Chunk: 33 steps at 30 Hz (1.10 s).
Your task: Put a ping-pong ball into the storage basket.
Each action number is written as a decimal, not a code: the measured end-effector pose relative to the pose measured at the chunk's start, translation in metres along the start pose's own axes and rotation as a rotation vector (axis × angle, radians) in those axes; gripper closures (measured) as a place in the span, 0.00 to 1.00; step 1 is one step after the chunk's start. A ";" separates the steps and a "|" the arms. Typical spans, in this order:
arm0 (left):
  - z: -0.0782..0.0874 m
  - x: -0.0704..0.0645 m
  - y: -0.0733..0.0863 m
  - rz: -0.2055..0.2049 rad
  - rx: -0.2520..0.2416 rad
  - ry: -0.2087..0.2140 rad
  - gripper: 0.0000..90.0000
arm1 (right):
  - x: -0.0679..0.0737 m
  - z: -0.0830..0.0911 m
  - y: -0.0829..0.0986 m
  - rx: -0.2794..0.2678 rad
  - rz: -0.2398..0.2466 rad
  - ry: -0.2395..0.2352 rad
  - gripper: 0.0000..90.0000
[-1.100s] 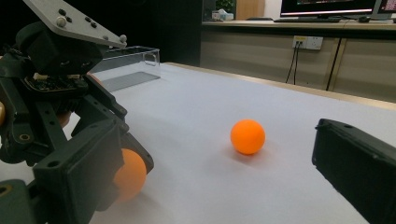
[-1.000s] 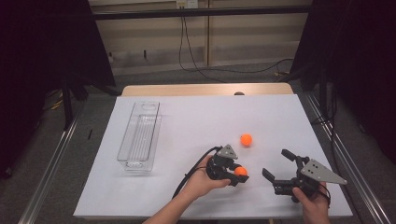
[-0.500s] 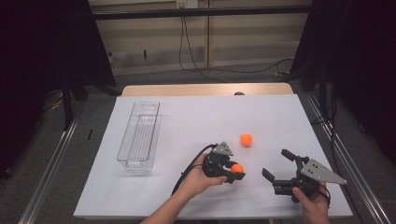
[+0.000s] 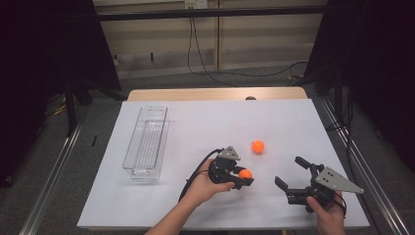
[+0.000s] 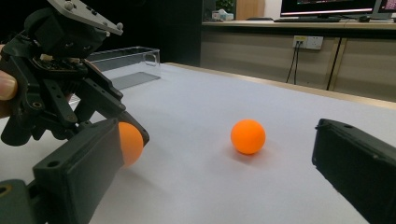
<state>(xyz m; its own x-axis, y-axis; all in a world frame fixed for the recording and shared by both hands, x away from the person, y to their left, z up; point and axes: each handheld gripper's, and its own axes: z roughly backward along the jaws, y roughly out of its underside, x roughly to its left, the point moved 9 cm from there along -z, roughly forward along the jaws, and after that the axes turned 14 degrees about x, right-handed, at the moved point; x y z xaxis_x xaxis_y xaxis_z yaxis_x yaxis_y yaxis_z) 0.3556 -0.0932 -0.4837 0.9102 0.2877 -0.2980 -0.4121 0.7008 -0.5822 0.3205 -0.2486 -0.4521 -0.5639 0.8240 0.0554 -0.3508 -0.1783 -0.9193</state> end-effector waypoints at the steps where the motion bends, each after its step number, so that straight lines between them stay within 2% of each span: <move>1: 0.001 0.000 0.000 0.006 -0.004 0.001 0.56 | 0.000 0.000 0.000 0.000 0.000 0.000 0.02; 24: 0.025 0.009 -0.004 0.033 -0.036 -0.019 0.56 | 0.001 0.000 0.000 0.004 0.005 -0.002 0.02; 33: 0.028 0.012 -0.003 0.042 -0.034 -0.026 0.56 | 0.001 0.000 0.000 0.002 0.007 -0.002 0.02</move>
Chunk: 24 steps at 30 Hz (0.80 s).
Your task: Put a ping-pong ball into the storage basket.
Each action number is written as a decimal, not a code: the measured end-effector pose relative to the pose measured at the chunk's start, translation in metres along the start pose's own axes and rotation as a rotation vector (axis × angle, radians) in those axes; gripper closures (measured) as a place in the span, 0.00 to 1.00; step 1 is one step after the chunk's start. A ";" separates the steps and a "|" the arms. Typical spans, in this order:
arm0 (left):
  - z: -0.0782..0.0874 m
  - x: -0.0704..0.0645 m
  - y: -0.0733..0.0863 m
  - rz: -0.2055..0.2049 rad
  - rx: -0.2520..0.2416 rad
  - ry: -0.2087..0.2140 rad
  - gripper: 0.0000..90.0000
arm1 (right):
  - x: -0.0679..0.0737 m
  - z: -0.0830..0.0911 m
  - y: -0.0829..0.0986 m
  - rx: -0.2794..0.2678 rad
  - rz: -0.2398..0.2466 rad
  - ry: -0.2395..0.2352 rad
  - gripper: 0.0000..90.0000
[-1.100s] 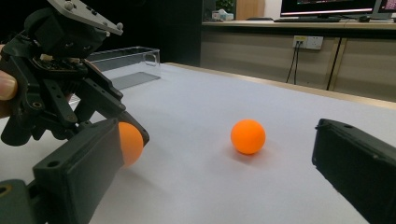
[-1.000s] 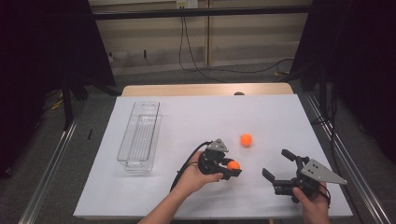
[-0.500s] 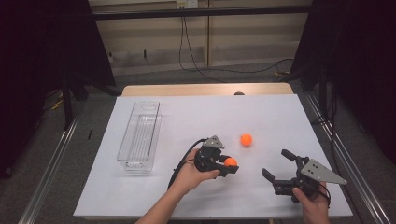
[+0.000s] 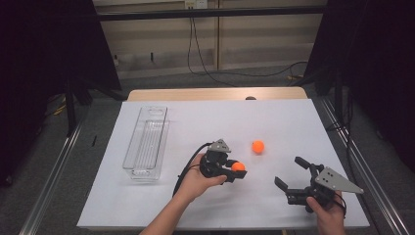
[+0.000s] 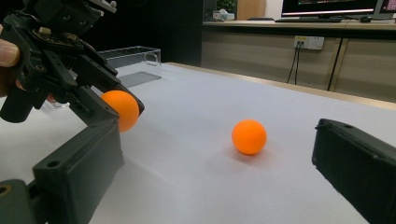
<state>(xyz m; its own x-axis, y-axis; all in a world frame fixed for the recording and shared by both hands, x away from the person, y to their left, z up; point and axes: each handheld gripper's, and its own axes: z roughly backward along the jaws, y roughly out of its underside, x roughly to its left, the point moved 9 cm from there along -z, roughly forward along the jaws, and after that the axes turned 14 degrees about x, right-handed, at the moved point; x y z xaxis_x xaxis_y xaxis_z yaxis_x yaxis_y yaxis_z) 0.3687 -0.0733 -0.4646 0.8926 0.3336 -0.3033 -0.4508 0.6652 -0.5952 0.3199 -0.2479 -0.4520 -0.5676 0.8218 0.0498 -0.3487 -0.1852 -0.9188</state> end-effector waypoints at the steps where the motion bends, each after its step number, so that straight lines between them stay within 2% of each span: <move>1: 0.000 0.000 0.000 0.001 -0.004 0.001 0.56 | 0.000 0.000 0.000 0.000 0.000 0.000 0.02; 24: 0.008 0.005 0.002 0.013 0.005 -0.001 0.56 | 0.001 0.000 0.000 0.003 0.002 -0.001 0.02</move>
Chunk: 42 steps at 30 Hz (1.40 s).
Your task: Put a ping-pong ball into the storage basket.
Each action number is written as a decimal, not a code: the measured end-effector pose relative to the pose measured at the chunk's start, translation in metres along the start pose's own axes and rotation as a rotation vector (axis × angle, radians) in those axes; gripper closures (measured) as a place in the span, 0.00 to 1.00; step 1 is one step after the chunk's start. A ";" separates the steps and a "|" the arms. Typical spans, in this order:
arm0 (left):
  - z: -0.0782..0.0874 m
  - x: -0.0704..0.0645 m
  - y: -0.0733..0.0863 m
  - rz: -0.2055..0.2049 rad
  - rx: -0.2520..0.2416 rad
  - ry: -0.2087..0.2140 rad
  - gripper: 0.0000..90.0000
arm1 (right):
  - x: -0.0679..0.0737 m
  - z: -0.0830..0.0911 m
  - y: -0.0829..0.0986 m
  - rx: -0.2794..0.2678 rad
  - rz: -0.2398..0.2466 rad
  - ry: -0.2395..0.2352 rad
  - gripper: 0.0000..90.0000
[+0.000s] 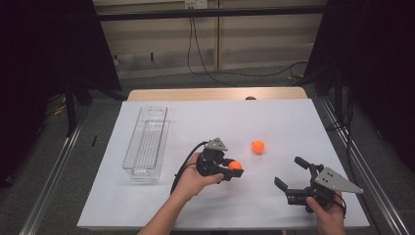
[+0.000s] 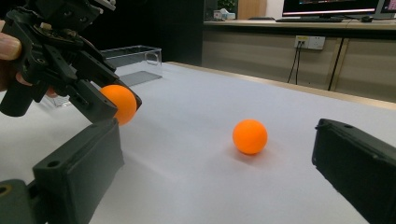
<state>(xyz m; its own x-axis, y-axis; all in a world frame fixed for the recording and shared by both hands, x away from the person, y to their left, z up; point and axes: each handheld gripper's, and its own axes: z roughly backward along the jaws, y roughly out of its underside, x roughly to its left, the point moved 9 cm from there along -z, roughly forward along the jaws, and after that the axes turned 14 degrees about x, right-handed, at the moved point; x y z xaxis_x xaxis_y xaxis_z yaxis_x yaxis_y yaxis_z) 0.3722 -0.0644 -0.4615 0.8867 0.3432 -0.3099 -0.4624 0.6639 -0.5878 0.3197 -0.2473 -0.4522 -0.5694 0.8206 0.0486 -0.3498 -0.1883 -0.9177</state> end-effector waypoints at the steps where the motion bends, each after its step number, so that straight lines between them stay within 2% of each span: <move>1: 0.001 0.000 0.000 0.003 -0.003 0.001 0.56 | 0.000 0.000 0.000 0.000 0.000 0.001 0.02; 42: 0.033 0.016 -0.001 0.053 -0.050 -0.023 0.56 | 0.000 0.000 0.000 0.001 0.002 0.000 0.02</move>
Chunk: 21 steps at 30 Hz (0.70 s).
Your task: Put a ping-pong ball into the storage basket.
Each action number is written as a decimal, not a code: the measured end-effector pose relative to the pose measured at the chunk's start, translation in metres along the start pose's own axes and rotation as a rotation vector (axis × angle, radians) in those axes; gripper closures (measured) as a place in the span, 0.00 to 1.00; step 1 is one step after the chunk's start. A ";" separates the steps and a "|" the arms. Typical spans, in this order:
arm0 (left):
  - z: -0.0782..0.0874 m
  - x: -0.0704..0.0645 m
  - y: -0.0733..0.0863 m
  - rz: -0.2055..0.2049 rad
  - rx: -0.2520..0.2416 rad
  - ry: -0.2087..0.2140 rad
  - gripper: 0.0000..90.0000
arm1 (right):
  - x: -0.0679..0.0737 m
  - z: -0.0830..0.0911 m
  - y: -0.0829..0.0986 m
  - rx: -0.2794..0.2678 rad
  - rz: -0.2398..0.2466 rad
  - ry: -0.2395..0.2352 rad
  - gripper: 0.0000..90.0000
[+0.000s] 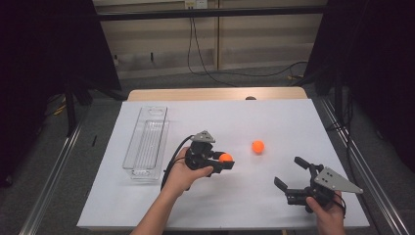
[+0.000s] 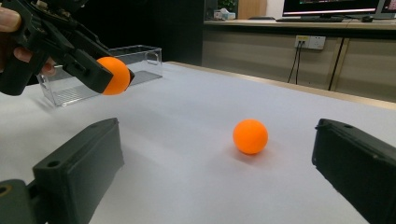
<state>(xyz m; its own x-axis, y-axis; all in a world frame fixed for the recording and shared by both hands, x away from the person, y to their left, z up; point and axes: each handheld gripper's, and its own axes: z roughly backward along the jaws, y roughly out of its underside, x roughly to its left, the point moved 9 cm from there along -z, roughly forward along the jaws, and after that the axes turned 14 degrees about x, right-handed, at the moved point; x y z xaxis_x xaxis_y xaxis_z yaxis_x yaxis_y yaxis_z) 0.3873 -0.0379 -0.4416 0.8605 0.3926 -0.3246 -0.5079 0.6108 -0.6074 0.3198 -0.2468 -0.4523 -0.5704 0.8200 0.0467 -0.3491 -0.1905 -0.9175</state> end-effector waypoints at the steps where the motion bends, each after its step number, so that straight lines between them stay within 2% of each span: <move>1: 0.001 0.001 0.000 0.000 0.001 0.001 0.56 | 0.000 0.000 0.000 0.000 0.000 0.000 0.02; 21: 0.018 0.010 0.000 0.024 -0.022 -0.020 0.56 | 0.000 0.000 0.000 0.000 0.000 0.001 0.02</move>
<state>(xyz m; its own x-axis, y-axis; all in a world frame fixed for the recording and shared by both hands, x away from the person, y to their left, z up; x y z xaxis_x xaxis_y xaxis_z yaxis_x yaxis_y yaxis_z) 0.3953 -0.0217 -0.4315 0.8468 0.4211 -0.3250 -0.5275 0.5858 -0.6153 0.3198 -0.2470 -0.4524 -0.5693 0.8208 0.0465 -0.3493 -0.1903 -0.9175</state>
